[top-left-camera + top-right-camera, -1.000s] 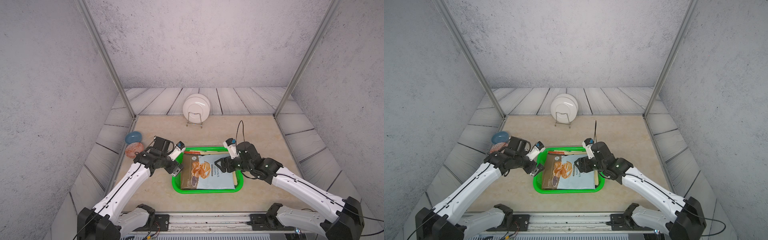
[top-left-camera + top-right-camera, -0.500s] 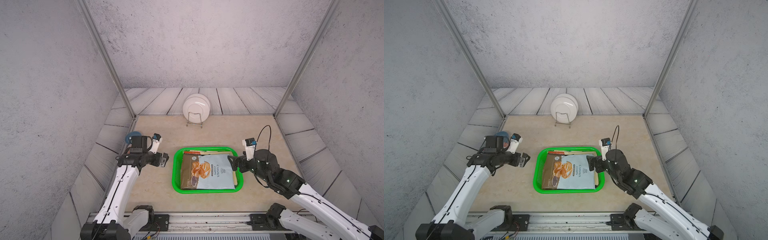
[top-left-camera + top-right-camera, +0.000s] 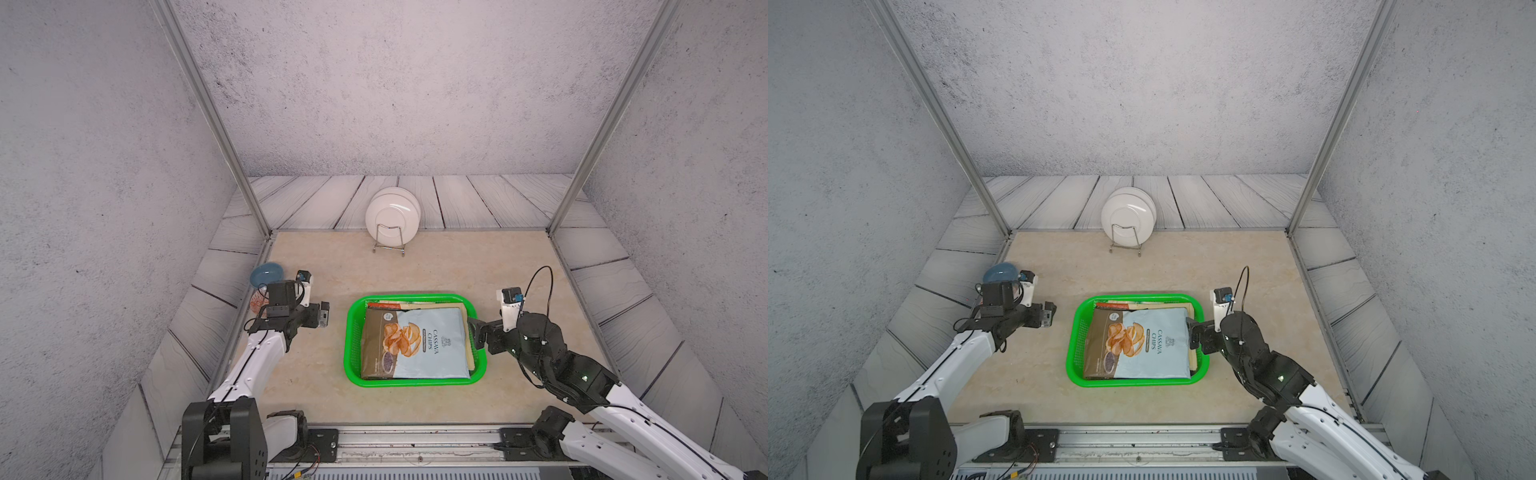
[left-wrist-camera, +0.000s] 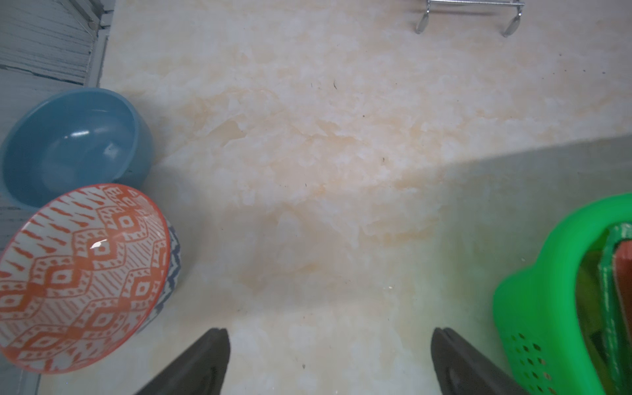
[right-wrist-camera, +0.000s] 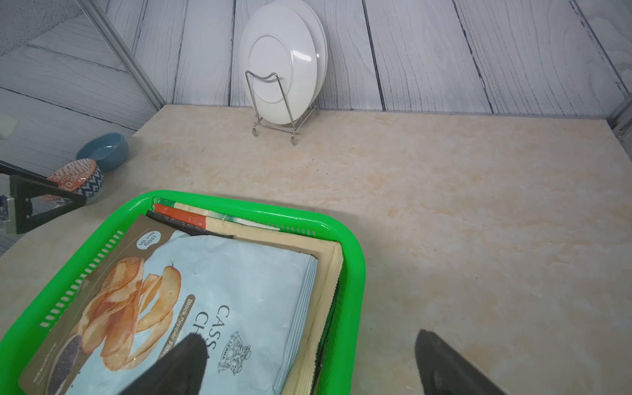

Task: Put the potato chips into the basket
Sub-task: Reset both arms

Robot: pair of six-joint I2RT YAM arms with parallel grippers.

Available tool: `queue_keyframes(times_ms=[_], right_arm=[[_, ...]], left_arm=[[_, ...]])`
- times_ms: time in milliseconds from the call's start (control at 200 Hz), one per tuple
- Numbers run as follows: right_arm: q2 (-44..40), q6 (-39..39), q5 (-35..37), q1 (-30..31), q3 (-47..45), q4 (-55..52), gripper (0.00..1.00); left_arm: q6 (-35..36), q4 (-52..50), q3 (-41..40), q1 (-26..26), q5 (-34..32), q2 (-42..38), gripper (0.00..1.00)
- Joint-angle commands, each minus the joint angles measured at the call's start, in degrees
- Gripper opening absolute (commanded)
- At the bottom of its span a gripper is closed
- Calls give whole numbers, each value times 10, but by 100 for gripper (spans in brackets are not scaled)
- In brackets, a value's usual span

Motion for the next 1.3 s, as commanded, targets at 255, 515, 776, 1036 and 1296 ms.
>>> queue_keyframes(times_ms=[255, 515, 776, 1036, 1296], right_arm=[[-32, -40, -13, -1, -36, 39, 99], [-41, -102, -53, -1, -52, 72, 99], [-31, -111, -33, -1, -71, 149, 99], [56, -168, -52, -108, -35, 189, 99], [175, -239, -95, -267, -80, 335, 99]], left_arm=[[-45, 299, -80, 6, -30, 31, 98], [-63, 479, -131, 6, -52, 116, 98], [-59, 486, -103, 4, -59, 187, 98], [-62, 499, -107, 3, -62, 189, 98], [-65, 499, -108, 3, -67, 190, 98]])
